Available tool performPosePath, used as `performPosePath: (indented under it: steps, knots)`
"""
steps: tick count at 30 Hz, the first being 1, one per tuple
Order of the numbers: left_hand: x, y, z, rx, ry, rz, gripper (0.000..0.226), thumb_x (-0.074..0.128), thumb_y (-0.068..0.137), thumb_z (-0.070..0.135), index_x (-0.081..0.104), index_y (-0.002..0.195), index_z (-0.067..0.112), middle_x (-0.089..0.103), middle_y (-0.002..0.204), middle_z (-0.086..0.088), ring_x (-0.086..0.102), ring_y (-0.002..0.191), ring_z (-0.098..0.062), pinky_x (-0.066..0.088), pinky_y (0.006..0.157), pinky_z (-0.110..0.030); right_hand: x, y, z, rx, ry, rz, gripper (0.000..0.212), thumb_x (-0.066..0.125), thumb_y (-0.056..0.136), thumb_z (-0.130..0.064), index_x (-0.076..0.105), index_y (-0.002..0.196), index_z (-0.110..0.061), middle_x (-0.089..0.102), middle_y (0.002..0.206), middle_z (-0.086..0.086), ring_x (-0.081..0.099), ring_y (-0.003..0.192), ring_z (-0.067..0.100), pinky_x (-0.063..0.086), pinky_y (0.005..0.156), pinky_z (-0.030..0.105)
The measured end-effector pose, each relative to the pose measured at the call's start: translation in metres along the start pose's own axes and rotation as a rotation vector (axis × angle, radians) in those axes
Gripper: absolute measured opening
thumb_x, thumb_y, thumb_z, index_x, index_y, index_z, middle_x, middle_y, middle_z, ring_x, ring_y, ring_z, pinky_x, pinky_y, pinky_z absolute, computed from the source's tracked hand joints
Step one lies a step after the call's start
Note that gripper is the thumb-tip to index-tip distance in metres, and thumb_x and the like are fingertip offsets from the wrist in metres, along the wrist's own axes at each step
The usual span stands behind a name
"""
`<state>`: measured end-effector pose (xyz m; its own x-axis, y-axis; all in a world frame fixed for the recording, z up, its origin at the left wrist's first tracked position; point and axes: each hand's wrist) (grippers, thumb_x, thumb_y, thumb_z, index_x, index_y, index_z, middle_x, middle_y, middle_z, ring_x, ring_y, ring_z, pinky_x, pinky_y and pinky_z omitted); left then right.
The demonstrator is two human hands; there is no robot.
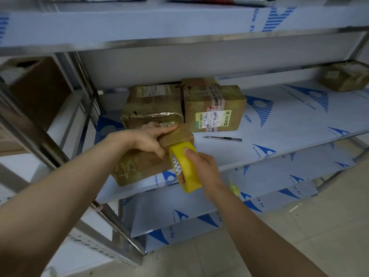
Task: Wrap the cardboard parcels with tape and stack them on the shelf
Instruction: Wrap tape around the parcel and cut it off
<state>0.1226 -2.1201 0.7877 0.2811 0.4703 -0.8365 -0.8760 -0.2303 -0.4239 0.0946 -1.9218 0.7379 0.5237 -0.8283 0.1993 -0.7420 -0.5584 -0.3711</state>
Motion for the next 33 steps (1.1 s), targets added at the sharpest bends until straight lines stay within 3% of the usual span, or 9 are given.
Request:
performPosePath:
  steps: [3, 9, 12, 15, 18, 21, 23, 27, 33]
  knots:
    - [0.013, 0.0, -0.001, 0.112, -0.031, 0.172, 0.087, 0.075, 0.079, 0.03, 0.022, 0.147, 0.039, 0.038, 0.137, -0.011, 0.041, 0.126, -0.028, 0.031, 0.111, -0.037, 0.0, -0.008, -0.018, 0.022, -0.08, -0.035, 0.033, 0.068, 0.084, -0.04, 0.064, 0.079, -0.007, 0.067, 0.055, 0.01, 0.064, 0.046, 0.023, 0.053, 0.049, 0.029]
    - [0.002, -0.011, -0.011, 0.146, -0.57, -0.061, 0.051, 0.072, 0.073, 0.037, 0.063, 0.122, 0.032, 0.064, 0.122, 0.012, 0.06, 0.109, -0.009, 0.045, 0.096, -0.027, -0.021, -0.025, -0.065, -0.021, -0.075, -0.369, 0.023, 0.061, 0.084, -0.019, 0.064, 0.099, -0.003, 0.072, 0.079, 0.018, 0.069, 0.067, 0.026, 0.058, 0.067, 0.037]
    - [0.02, -0.002, -0.011, 0.14, -0.579, -0.023, 0.034, 0.063, 0.089, 0.024, 0.065, 0.122, 0.019, 0.069, 0.11, 0.005, 0.063, 0.098, -0.009, 0.047, 0.089, -0.019, -0.009, -0.017, -0.063, -0.042, -0.196, -0.291, 0.021, 0.062, 0.088, -0.015, 0.064, 0.1, 0.002, 0.069, 0.08, 0.021, 0.067, 0.066, 0.028, 0.055, 0.072, 0.04]
    - [0.035, 0.01, -0.013, 0.101, -0.325, 0.225, 0.032, 0.057, 0.094, 0.026, 0.064, 0.123, 0.013, 0.068, 0.108, -0.003, 0.061, 0.095, -0.013, 0.045, 0.083, -0.018, 0.01, 0.001, -0.066, -0.066, -0.226, -0.15, 0.029, 0.068, 0.087, -0.028, 0.068, 0.077, 0.0, 0.07, 0.073, 0.019, 0.066, 0.062, 0.027, 0.057, 0.073, 0.039]
    - [0.05, 0.017, -0.008, 0.045, -0.061, 0.426, 0.059, 0.059, 0.086, 0.037, 0.044, 0.138, 0.016, 0.05, 0.138, -0.012, 0.044, 0.129, -0.029, 0.033, 0.108, -0.038, 0.026, 0.022, -0.074, -0.123, -0.309, 0.006, 0.044, 0.068, 0.084, -0.045, 0.065, 0.07, -0.004, 0.072, 0.07, 0.014, 0.069, 0.062, 0.019, 0.058, 0.062, 0.029]
    - [0.075, 0.02, -0.001, -0.133, 0.063, 0.191, 0.126, 0.064, 0.063, 0.063, -0.012, 0.15, 0.013, -0.017, 0.158, -0.011, -0.019, 0.144, -0.024, -0.013, 0.115, -0.047, 0.035, 0.042, -0.074, -0.116, -0.439, 0.096, 0.062, 0.064, 0.077, -0.063, 0.063, 0.1, -0.005, 0.065, 0.107, 0.013, 0.062, 0.089, 0.023, 0.051, 0.086, 0.038]
    - [0.088, 0.021, -0.003, -0.182, 0.121, 0.075, 0.154, 0.064, 0.043, 0.083, -0.029, 0.143, 0.012, -0.035, 0.151, -0.01, -0.037, 0.136, -0.022, -0.022, 0.109, -0.047, 0.034, 0.049, -0.072, -0.085, -0.416, 0.069, 0.063, 0.066, 0.077, -0.06, 0.059, 0.115, -0.01, 0.061, 0.121, 0.012, 0.06, 0.104, 0.027, 0.048, 0.096, 0.043]
    - [0.092, 0.027, -0.006, -0.159, 0.15, 0.15, 0.153, 0.063, 0.045, 0.084, -0.023, 0.146, 0.008, -0.019, 0.157, -0.012, -0.023, 0.143, -0.026, -0.017, 0.111, -0.046, 0.028, 0.053, -0.063, -0.037, -0.343, 0.021, 0.079, 0.068, 0.076, -0.059, 0.051, 0.133, -0.006, 0.056, 0.132, 0.01, 0.056, 0.117, 0.029, 0.043, 0.103, 0.045]
    - [0.097, 0.026, -0.006, -0.15, 0.153, 0.225, 0.143, 0.064, 0.053, 0.08, -0.017, 0.149, 0.009, -0.009, 0.159, -0.01, -0.013, 0.145, -0.027, -0.014, 0.113, -0.045, 0.017, 0.039, -0.063, -0.152, -0.43, 0.082, 0.065, 0.067, 0.079, -0.055, 0.062, 0.11, 0.002, 0.065, 0.109, 0.013, 0.063, 0.098, 0.023, 0.049, 0.095, 0.043]
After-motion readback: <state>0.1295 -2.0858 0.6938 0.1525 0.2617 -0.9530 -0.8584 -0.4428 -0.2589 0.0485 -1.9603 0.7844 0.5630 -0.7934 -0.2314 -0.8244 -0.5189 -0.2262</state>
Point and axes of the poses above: each hand's wrist, its own y-axis towards the middle knuckle, its own x-axis out of the palm, z = x × y
